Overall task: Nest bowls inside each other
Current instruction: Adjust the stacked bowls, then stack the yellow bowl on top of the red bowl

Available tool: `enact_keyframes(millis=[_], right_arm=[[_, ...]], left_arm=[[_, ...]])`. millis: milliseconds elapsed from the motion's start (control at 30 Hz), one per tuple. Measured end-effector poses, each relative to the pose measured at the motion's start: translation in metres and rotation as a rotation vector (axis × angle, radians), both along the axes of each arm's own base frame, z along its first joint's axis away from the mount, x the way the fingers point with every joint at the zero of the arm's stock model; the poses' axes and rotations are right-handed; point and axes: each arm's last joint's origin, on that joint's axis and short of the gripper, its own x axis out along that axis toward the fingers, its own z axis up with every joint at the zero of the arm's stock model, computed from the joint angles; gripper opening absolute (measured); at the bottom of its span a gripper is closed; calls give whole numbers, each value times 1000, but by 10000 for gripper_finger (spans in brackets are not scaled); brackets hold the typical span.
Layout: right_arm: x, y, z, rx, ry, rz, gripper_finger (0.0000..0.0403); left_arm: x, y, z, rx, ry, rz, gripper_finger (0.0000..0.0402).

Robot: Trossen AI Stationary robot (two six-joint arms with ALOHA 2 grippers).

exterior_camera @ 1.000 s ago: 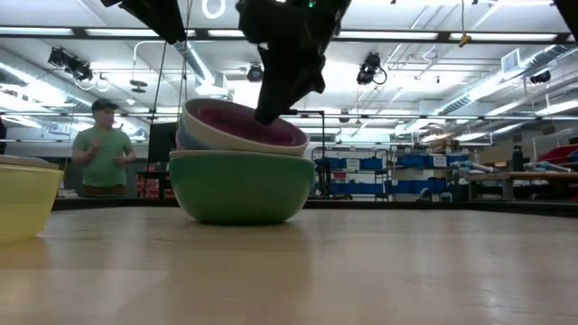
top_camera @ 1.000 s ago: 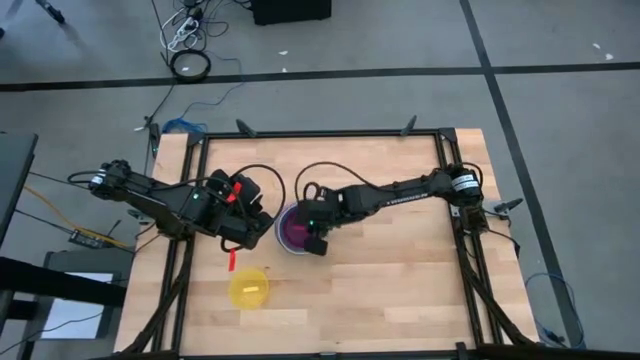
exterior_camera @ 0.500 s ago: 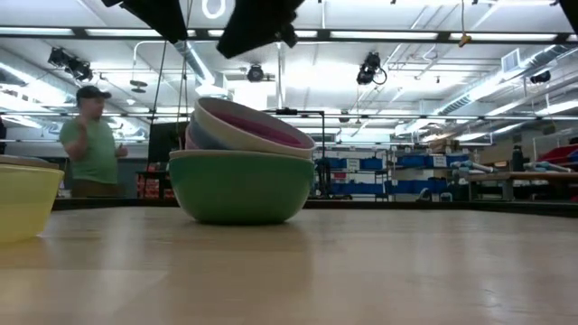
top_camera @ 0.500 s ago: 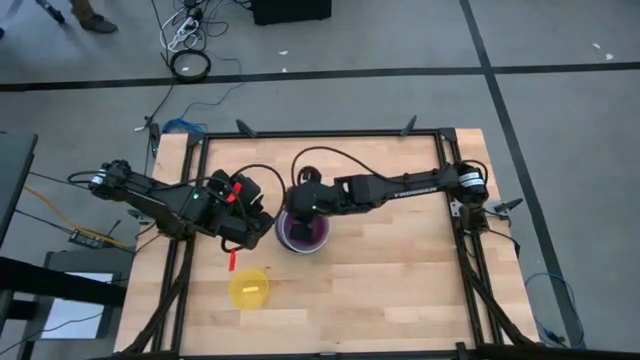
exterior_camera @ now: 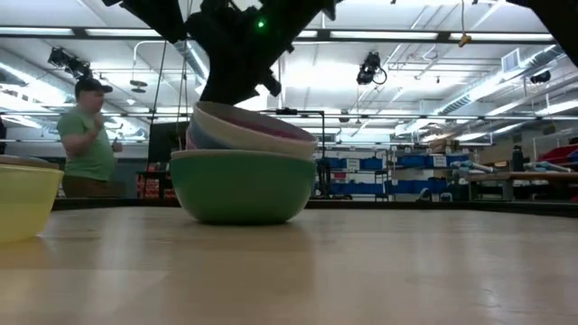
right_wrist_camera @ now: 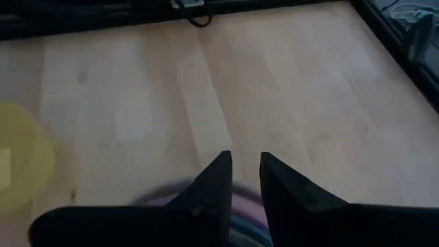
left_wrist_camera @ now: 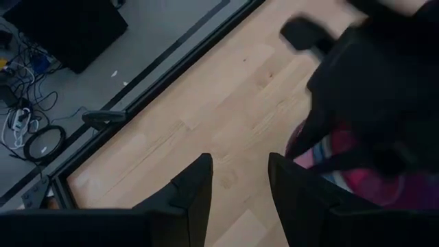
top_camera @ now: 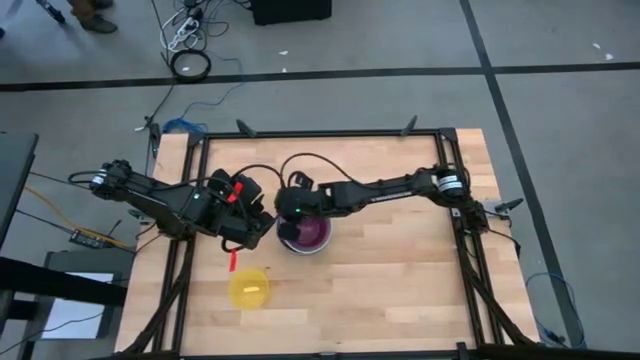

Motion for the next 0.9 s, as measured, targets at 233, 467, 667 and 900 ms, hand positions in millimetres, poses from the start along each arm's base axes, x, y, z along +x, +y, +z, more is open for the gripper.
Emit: enact_keyframes(millis=[233,467,667,900], right_arm=[[13,-1,-38,12,38,-10,66],[9,1,-20,14,5,4,65],[-21,-1,29,-54,44,-25,65],[-93,5,83,-200,248,-183,65]], left_arm=[[0,0,0,8,3,-8,152],[0,0,0,10,9,-9,152],[-3,0,-1,-15,50,-15,152],[-10,-9,-10,-220,197,-88,152]])
